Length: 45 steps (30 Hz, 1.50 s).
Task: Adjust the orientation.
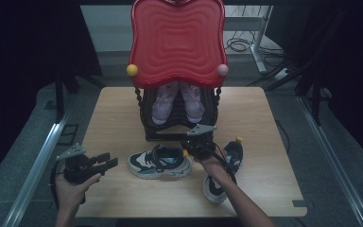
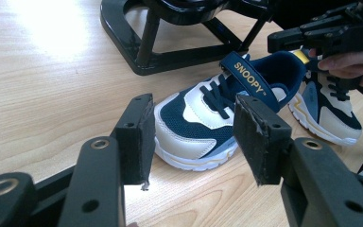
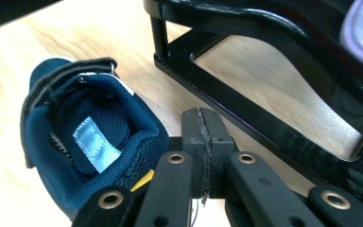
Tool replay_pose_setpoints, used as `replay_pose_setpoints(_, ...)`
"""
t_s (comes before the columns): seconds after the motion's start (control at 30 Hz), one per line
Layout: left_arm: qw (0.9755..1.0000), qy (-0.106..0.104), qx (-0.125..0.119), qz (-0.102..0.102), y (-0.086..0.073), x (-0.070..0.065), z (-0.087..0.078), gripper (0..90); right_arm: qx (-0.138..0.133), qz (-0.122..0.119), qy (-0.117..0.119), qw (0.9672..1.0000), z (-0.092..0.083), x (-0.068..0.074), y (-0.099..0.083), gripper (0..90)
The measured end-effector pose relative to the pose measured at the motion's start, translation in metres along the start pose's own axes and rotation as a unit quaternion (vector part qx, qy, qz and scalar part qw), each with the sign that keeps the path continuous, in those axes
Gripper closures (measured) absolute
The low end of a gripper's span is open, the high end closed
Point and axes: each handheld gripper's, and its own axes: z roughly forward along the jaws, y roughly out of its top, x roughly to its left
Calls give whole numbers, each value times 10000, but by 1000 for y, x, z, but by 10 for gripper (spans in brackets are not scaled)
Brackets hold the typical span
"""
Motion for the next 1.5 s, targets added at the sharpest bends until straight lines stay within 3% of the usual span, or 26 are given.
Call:
replay_pose_setpoints(0.1, 10000, 11, -23, 0, 0, 0, -1, 495, 130, -140, -42, 9998, 4, 4, -2, 900)
replay_pose_setpoints(0.43, 10000, -5, -47, -57, -1, 3, -4, 499, 189, -212, 11, 9996, 2, 8, -4, 900)
replay_pose_setpoints(1.1, 9999, -19, -63, -138, -2, 5, -6, 498, 171, -488, 446, 9977, -11, 34, -13, 900)
replay_pose_setpoints(1.5, 9997, -69, -88, -217, -3, 6, -5, 494, 160, -512, 641, 9965, -16, 42, -21, 900)
